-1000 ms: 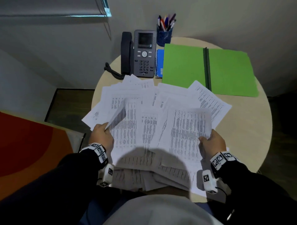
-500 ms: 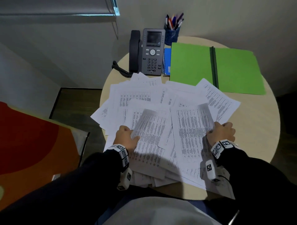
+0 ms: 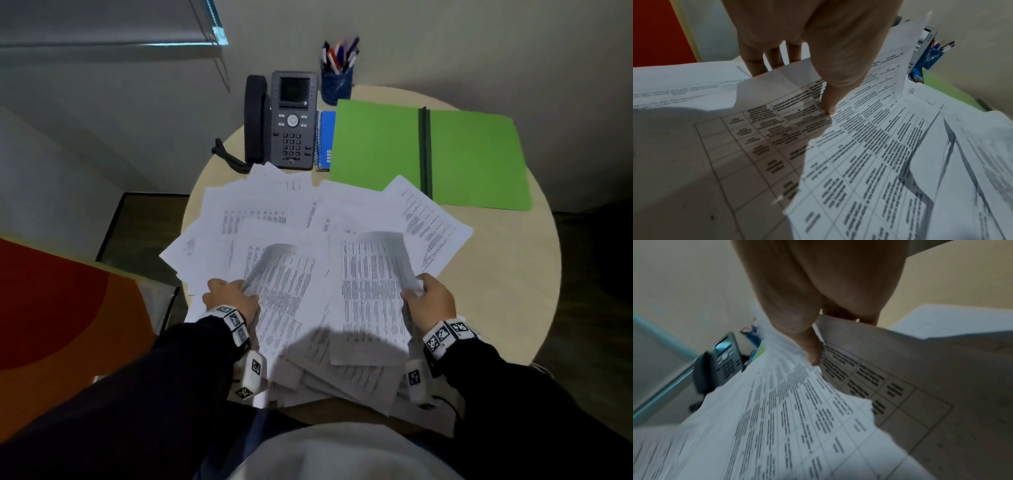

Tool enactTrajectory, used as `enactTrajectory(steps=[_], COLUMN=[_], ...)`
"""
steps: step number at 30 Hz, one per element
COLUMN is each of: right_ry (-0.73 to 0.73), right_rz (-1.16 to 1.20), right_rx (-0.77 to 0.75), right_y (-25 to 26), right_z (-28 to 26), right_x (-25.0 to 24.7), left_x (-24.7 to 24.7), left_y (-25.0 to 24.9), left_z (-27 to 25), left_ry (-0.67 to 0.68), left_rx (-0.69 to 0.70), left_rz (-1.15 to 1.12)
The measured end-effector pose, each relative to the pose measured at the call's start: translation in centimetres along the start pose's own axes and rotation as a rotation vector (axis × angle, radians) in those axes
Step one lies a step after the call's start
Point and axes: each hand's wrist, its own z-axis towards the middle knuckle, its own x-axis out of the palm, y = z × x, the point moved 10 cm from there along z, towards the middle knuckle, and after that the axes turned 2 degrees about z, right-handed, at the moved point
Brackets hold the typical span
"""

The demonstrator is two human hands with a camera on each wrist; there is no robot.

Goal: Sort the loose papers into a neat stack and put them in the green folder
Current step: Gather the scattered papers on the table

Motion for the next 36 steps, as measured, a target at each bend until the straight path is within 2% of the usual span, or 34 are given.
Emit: enactTrajectory(steps=[5,9,11,13,16,19,22,28,33,36], right_ry=[0.023,0.099,0.056,-0.029,-0.1,-0.215,-0.267,-0.172,-0.236,-0.312], right_rz=[0.203,0.257,0.248,0.234,0.158,0.003,-0.123,-0.184,-0.162,-0.003], right_rx=[-0.021,-0.008,-0.013,-0.007,0.03,0.102,0.165,0.145,0.069,0.036], right_y=[-1.0,-1.5,-1.4,-1.0,-0.5,-0.7,-0.9,0.1,1.1,1.8], right_z=[-0.3,-0.9,-0.6,-0.1,0.9,2.2,3.4,3.9,3.7,2.8], right_x=[-0.8,-0.2,-0.2,-0.7,-0.5,-0.4,0.5,1.9,1.3,0.3], left_x=[0.1,-0.1,-0.8,-1.3,-2.4,-2.6,-2.6,-1.6,-3.3,-3.2], left_y=[-0.6,-0.7,-0.2,0.8,1.6,2.3,2.3,0.6,0.5,0.6], left_z=[0.9,1.0,0.9,1.0,1.3,1.9,1.2,-0.9,0.2,1.3], left_ry=[0.001,-0.024,-0.078,-0.104,-0.068,0.028,0.119,0.258,0.129,0.138], left_rx=[0.066,0.191,0.204,0.186,0.19,0.177,0.174,0.276,0.275,0.257], left_rz=[-0.057,-0.014,-0.045,-0.2,-0.407,-0.369,-0.475,-0.468,-0.442,-0.369])
